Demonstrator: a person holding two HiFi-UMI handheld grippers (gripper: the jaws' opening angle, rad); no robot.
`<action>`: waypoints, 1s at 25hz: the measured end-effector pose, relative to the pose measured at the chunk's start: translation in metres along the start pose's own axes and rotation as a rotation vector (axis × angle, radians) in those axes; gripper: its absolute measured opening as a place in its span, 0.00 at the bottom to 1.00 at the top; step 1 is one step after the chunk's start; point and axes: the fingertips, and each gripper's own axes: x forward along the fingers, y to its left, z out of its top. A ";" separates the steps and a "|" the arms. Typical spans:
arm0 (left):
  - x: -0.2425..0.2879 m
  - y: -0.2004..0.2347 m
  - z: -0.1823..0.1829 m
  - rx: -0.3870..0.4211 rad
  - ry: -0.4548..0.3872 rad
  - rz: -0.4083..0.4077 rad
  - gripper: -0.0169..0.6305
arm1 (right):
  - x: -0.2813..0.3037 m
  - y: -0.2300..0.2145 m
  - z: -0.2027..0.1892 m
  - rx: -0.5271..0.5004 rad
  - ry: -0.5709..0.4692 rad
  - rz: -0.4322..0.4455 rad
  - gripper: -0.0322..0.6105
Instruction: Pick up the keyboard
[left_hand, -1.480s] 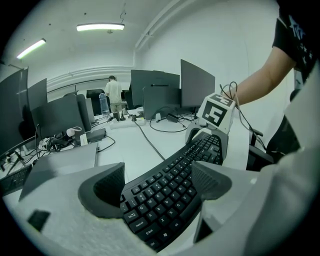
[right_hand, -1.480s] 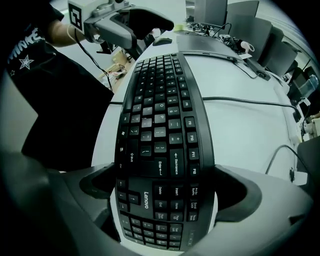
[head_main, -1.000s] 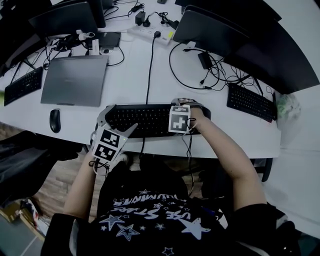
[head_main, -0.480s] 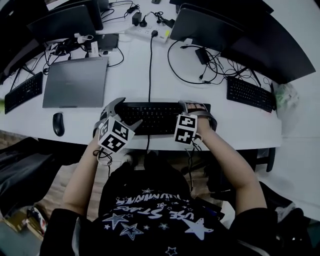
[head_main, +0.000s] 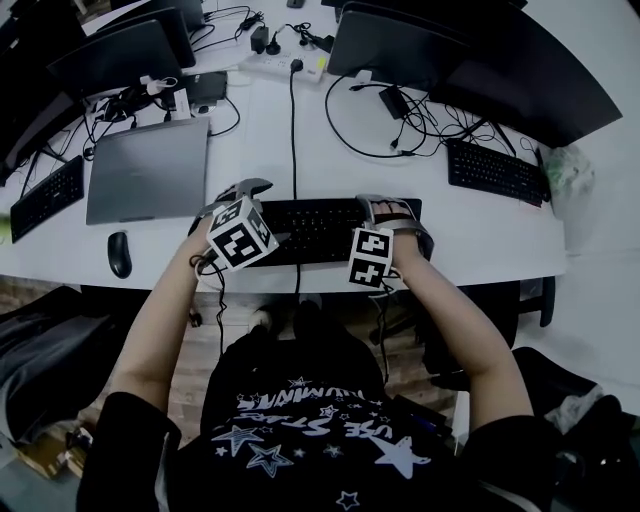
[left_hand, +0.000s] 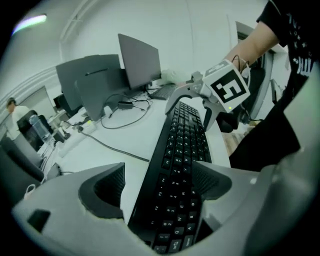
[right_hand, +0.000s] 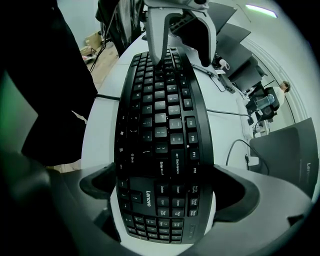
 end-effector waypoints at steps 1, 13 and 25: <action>0.005 -0.001 0.000 0.023 0.036 -0.049 0.67 | 0.000 0.000 0.000 0.000 0.002 -0.003 0.95; 0.028 -0.039 -0.023 0.006 0.389 -0.609 0.65 | -0.001 0.000 0.002 0.004 0.006 -0.035 0.95; 0.019 -0.042 -0.013 -0.042 0.405 -0.695 0.36 | -0.009 -0.001 0.001 -0.002 0.002 -0.139 0.95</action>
